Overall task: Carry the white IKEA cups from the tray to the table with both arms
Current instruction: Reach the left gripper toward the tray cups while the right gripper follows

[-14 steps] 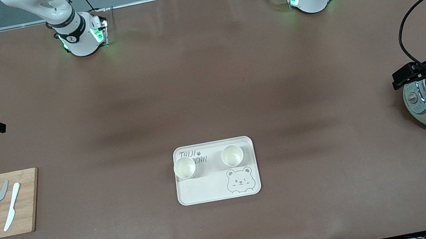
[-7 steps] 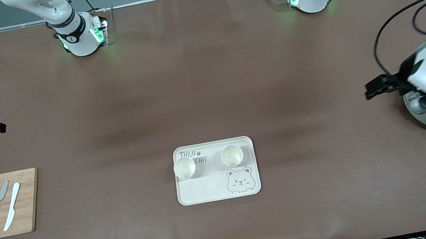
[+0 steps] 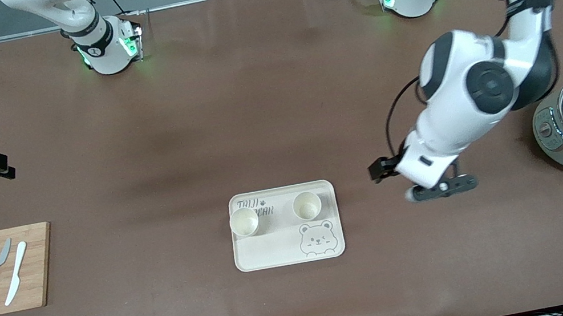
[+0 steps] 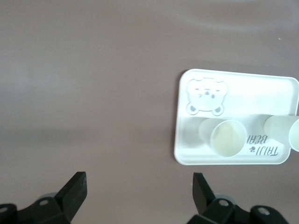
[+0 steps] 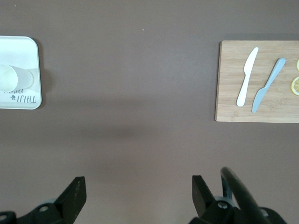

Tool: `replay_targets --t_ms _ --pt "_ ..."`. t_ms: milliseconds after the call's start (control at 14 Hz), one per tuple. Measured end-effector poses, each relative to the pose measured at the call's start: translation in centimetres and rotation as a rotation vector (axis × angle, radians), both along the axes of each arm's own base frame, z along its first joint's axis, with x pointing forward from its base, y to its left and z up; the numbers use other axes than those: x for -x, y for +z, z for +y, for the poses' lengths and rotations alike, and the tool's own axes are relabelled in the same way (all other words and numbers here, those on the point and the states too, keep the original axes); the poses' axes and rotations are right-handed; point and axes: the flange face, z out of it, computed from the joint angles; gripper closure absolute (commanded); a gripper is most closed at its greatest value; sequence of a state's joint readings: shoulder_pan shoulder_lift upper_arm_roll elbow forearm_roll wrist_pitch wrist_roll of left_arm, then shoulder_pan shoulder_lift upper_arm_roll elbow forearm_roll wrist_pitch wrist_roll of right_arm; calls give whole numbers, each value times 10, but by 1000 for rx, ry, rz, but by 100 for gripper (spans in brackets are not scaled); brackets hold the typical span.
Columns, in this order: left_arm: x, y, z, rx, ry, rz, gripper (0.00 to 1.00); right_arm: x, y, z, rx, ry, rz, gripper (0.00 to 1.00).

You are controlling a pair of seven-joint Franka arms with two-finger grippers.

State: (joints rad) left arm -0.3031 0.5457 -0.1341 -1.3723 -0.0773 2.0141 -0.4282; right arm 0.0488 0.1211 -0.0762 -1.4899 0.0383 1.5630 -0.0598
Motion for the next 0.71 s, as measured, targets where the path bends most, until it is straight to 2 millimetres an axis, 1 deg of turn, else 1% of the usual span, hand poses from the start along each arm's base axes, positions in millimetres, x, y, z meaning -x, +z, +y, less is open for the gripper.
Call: replay_targets --t_ms 143,357,500,714 --pt "-2 -27 -17 2 -14 -1 0 -11 -15 14 1 16 -5 0" --pt "2 -67 -41 -3 -31 14 0 -29 -43 44 -40 -30 -4 0" --pt "5 -89 -54 -5 -35 17 0 -40 -62 62 -69 -69 -7 0" --pt "12 -115 -75 -13 -35 3 0 -58 -96 93 -101 -86 -23 0"
